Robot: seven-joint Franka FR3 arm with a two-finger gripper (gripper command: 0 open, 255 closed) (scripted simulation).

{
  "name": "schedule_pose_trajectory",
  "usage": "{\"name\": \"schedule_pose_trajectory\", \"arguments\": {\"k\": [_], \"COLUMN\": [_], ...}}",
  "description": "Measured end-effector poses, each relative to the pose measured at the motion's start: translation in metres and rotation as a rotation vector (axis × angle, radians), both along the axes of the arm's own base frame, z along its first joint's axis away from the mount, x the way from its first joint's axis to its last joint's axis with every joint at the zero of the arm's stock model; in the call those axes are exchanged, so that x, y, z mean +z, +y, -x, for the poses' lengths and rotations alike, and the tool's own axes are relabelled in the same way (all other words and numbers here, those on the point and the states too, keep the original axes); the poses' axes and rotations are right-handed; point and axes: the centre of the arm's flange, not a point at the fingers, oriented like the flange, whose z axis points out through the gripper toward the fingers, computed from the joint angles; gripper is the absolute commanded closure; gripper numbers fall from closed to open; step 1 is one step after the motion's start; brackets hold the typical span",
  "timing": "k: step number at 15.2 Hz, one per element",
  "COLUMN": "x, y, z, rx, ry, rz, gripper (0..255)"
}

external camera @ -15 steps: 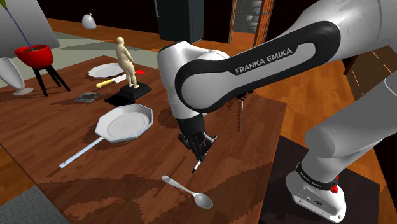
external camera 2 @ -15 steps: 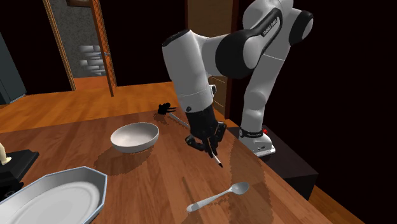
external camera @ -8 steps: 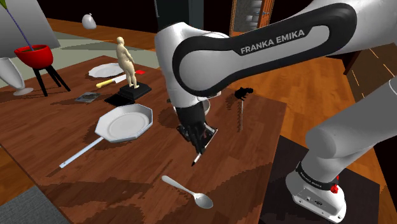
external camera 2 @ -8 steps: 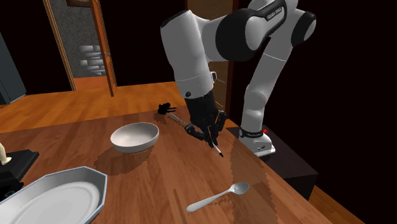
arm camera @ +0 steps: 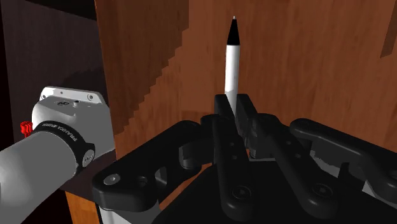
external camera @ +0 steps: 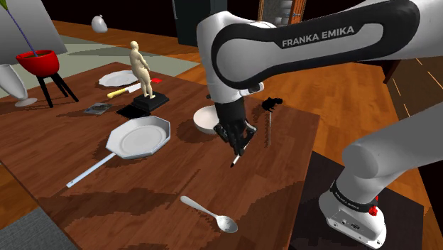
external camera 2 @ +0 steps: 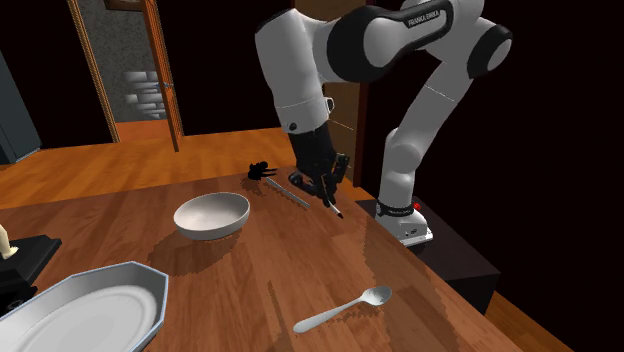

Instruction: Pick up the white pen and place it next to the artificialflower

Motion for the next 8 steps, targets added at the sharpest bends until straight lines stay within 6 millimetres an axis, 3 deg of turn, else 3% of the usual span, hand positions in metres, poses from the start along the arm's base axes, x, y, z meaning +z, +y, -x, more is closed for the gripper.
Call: {"name": "schedule_pose_trajectory", "arguments": {"k": [8], "x": [-0.006], "y": [-0.105], "z": [0.002], "rx": [0.000], "ry": [0.000], "rz": [-0.001], "gripper": [255]}}
